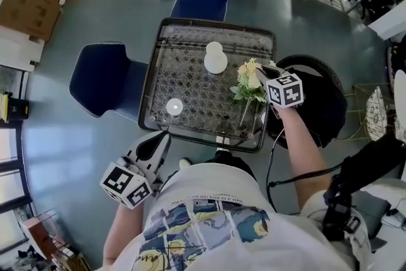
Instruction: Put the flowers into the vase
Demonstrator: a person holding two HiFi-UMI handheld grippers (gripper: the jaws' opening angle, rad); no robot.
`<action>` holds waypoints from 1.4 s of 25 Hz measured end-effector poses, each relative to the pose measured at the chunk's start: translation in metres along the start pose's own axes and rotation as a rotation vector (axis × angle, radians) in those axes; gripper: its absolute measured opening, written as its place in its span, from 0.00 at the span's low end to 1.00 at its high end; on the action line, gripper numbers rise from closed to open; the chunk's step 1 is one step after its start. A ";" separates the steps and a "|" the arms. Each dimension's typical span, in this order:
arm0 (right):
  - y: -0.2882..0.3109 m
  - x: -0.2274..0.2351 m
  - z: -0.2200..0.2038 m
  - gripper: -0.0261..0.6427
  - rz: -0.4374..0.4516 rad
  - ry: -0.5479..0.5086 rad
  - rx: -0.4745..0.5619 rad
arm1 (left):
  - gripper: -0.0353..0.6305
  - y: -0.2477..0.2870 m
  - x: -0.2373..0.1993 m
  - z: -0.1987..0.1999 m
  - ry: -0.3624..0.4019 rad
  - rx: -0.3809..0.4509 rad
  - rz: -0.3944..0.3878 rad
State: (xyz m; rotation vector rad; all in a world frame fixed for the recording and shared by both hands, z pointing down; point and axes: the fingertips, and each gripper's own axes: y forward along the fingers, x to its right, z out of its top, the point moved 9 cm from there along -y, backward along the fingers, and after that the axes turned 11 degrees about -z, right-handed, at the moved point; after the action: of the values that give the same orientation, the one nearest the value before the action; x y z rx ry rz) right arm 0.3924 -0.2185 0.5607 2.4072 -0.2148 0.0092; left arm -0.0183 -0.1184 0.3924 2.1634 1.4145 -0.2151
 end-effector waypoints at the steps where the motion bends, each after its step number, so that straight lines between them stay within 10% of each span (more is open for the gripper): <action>1: -0.009 0.001 0.012 0.12 -0.021 -0.020 0.030 | 0.07 0.000 -0.002 0.001 -0.004 0.009 -0.012; 17: -0.130 -0.057 0.199 0.12 -0.213 -0.319 0.542 | 0.07 -0.062 -0.001 -0.008 0.025 0.107 -0.015; 35: -0.034 -0.106 0.236 0.12 -0.198 -0.423 0.685 | 0.07 -0.120 -0.005 -0.033 -0.048 0.160 0.202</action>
State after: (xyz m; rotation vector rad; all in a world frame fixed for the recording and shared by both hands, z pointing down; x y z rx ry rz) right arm 0.2812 -0.3334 0.3544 3.0801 -0.1835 -0.6117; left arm -0.1325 -0.0687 0.3802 2.3963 1.1779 -0.3123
